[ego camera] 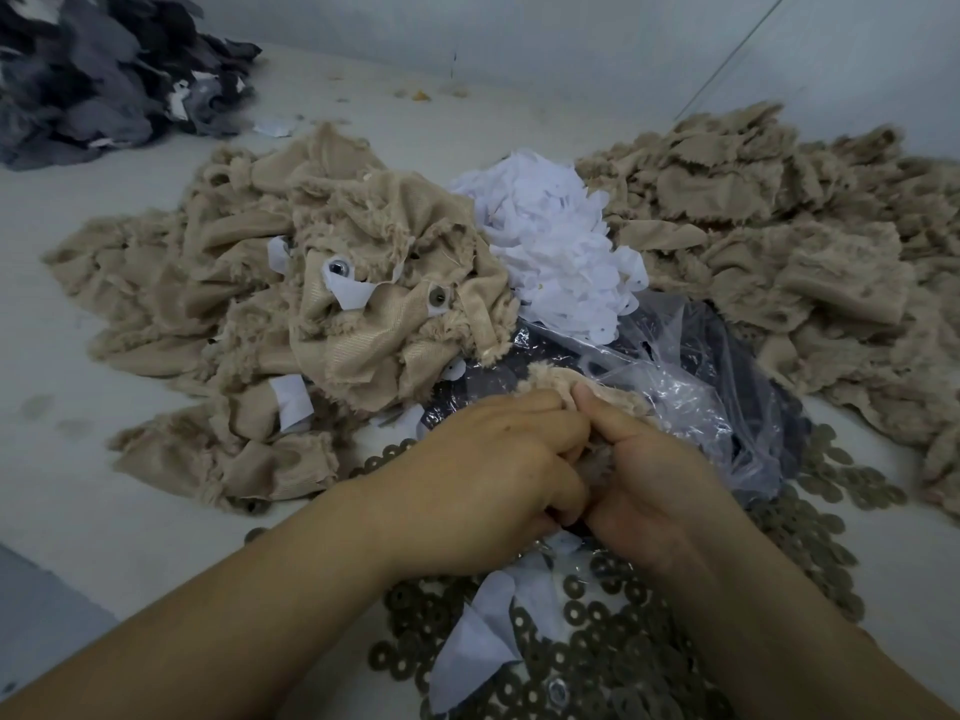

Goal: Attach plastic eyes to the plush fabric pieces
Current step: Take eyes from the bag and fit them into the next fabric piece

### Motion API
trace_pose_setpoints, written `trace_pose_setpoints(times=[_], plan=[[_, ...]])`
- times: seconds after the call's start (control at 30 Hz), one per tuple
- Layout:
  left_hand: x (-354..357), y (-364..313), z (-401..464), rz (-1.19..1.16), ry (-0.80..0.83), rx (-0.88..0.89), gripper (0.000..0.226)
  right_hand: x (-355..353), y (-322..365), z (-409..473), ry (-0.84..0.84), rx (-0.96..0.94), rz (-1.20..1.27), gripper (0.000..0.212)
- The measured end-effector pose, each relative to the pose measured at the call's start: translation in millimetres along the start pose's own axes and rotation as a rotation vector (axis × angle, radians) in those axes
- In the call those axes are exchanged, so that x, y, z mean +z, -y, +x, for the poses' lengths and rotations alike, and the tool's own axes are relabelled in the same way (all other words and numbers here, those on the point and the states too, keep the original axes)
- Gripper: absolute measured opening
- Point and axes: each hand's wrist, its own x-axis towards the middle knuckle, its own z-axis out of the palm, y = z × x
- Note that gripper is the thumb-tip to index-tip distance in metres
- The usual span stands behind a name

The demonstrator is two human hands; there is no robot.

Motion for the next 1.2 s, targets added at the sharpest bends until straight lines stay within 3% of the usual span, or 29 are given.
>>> trace_pose_setpoints(times=[0.13,0.3,0.37,0.43,0.57,0.87,1.07,1.2], plan=[[-3.0,1.6,-3.4,-0.084,-0.017,-0.013,0.006,-2.1,0.2,-0.5,0.000,-0.035,-0.025,0.046],[-8.1,-1.5,-4.0,-0.565,-0.295,-0.380,0.013,0.5,-2.5,-3.9,0.067,-0.141,0.019,0.033],[-5.8,-2.0,-2.4,-0.648,-0.352,-0.473,0.014,1.9,-6.8,-4.3,0.081,-0.166,-0.006,0.046],[-3.1,-2.3,-1.6,-0.660,-0.384,-0.521,0.015,2.6,-12.0,-5.1,0.096,-0.186,-0.007,0.052],[2.9,0.7,0.5,-0.624,-0.468,-0.603,0.018,1.5,-18.2,-5.1,0.167,-0.249,0.018,0.034],[10.8,0.0,7.0,-0.646,-0.613,-0.723,0.024,5.9,-18.0,-9.9,0.162,-0.242,0.048,0.047],[15.4,-2.7,6.4,-0.710,-0.665,-0.690,0.022,4.6,-17.7,-11.3,0.255,-0.239,0.015,0.045],[14.4,-0.9,8.1,-0.701,-0.709,-0.726,0.023,6.3,-19.5,-11.8,0.310,-0.257,0.083,0.060]])
